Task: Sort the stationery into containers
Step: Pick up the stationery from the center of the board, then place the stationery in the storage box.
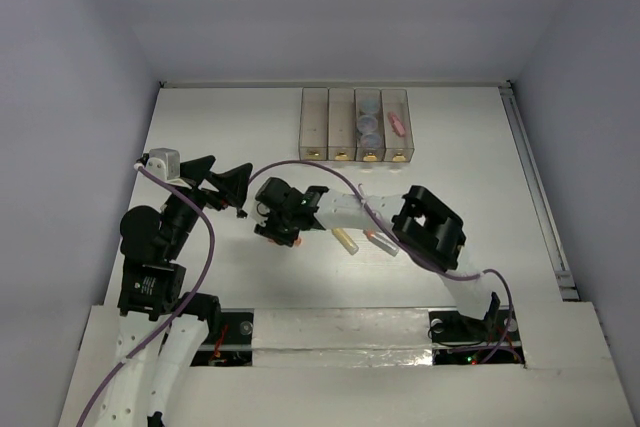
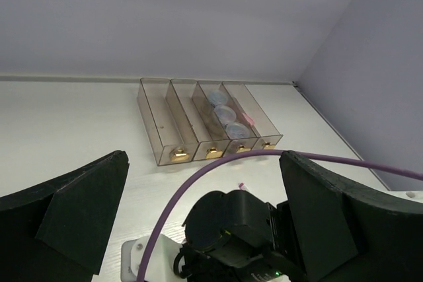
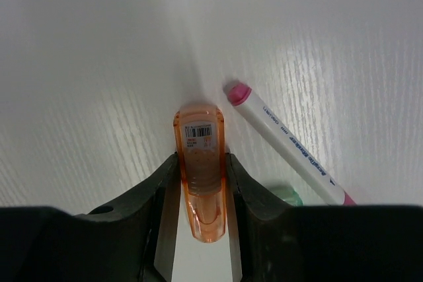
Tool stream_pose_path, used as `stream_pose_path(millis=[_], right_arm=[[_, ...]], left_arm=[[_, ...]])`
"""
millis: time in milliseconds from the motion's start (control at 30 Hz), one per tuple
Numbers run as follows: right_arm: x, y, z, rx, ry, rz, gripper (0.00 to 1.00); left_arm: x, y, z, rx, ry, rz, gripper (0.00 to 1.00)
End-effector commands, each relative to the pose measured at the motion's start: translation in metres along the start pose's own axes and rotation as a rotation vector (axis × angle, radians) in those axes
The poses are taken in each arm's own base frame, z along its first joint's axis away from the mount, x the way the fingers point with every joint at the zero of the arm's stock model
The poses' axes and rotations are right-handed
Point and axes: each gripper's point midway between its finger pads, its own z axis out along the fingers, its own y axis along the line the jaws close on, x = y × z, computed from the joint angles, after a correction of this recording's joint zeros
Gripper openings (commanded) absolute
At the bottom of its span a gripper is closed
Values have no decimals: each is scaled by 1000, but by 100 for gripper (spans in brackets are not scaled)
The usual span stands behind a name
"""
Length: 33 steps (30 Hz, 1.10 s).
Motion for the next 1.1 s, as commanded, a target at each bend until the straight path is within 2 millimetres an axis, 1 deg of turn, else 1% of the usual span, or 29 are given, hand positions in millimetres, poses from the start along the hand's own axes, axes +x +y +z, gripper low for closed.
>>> stream_pose_path(millis=[0, 67, 100, 133, 167, 200, 233, 267, 300, 333, 367, 400, 433, 467, 500, 533, 567, 600, 633, 667, 700, 733, 767, 800, 867, 900, 933, 1067], right_arm=[[-17, 1, -18, 34, -62, 3, 21], [-33, -1, -29, 47, -127, 1, 18], [-41, -2, -43, 60, -166, 0, 16], [-52, -4, -51, 74, -213, -5, 15], [-54, -16, -60, 94, -238, 12, 14], [-66, -25, -80, 112, -292, 24, 14], [-67, -35, -87, 130, -321, 34, 13], [-66, -59, -100, 168, -349, 69, 13], [-67, -74, -112, 195, -380, 92, 13], [-76, -93, -136, 239, -447, 110, 13], [-70, -111, -146, 272, -464, 143, 13], [-57, -151, -166, 339, -488, 222, 13], [-57, -172, -185, 389, -529, 258, 13], [-46, -197, -200, 474, -538, 308, 13], [-38, -217, -212, 529, -557, 370, 13], [-16, -252, -230, 626, -552, 445, 13], [-1, -271, -239, 685, -541, 500, 13], [20, -296, -255, 737, -546, 574, 13], [32, -308, -261, 764, -551, 612, 13], [47, -320, -262, 787, -536, 653, 13], [56, -331, -266, 806, -533, 682, 13], [76, -344, -271, 828, -519, 746, 13], [86, -352, -272, 843, -508, 765, 13], [96, -363, -269, 858, -490, 790, 13], [117, -375, -264, 850, -443, 837, 13], [119, -377, -258, 839, -432, 844, 13], [127, -383, -250, 837, -410, 853, 14], [137, -386, -232, 823, -380, 869, 15]], left_arm=[[-10, -6, -1, 27, -42, 19, 99], [-10, -6, -1, 27, -42, 17, 99], [-9, -5, -1, 26, -39, 17, 99], [-9, -5, -1, 25, -39, 16, 99], [-10, -5, -1, 24, -41, 18, 99], [-9, -5, -1, 23, -40, 19, 99], [-9, -5, -1, 24, -38, 19, 99], [-9, -5, -1, 23, -40, 19, 99], [-9, -5, -1, 24, -38, 19, 99], [-9, -5, -1, 25, -37, 18, 99], [-8, -5, 0, 25, -36, 19, 99], [-9, -5, 0, 27, -37, 18, 99], [-8, -5, 0, 27, -34, 17, 99], [-7, -5, 0, 27, -32, 17, 99], [-7, -5, 0, 28, -30, 16, 99], [-7, -5, 1, 28, -30, 15, 99], [-7, -5, 1, 29, -30, 16, 99], [-6, -5, 1, 28, -27, 16, 99], [-6, -5, 1, 28, -27, 14, 99], [-6, -4, 2, 27, -25, 14, 99], [-5, -4, 3, 27, -21, 13, 99], [-4, -4, 3, 26, -19, 14, 99], [-4, -4, 3, 27, -17, 13, 99], [-3, -4, 4, 31, -14, 13, 99], [-2, -4, 5, 32, -9, 10, 99], [0, -6, 6, 41, -3, 7, 99], [0, -6, 6, 41, -3, 8, 99], [0, -5, 7, 40, 0, 7, 99]])
